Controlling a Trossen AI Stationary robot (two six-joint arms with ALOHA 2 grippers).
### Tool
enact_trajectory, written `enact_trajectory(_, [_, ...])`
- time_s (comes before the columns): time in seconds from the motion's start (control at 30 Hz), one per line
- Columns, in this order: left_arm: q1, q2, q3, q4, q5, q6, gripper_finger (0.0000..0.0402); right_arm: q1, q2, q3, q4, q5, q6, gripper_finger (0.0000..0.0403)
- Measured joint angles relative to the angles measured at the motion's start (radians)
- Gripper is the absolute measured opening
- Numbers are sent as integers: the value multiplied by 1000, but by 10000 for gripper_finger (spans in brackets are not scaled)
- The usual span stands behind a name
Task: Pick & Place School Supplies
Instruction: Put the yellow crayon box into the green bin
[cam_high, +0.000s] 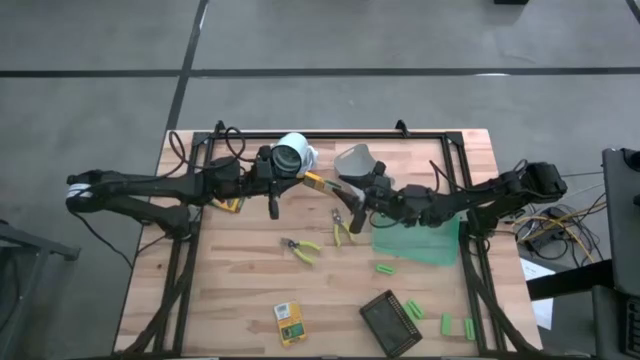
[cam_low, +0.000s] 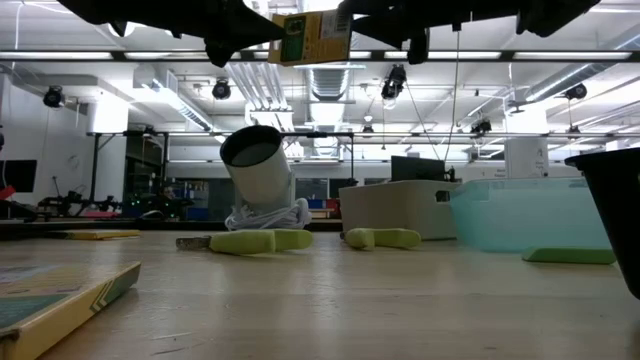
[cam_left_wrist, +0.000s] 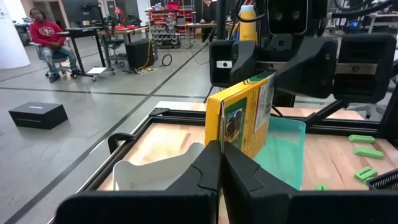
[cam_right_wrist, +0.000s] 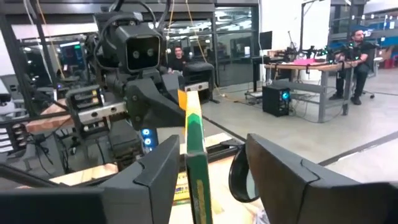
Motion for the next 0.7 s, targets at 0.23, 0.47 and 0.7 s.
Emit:
enact_trajectory(0.23, [0,0,0,0,0,0,5,-2,0,10,-23,-52,-4,125])
enact_trajectory(0.47, [0,0,0,0,0,0,5,-2,0,10,-103,-52,3,91])
enact_trajectory(0.7, [0,0,0,0,-1,0,5,-2,0,10,-99,-50,-2,57])
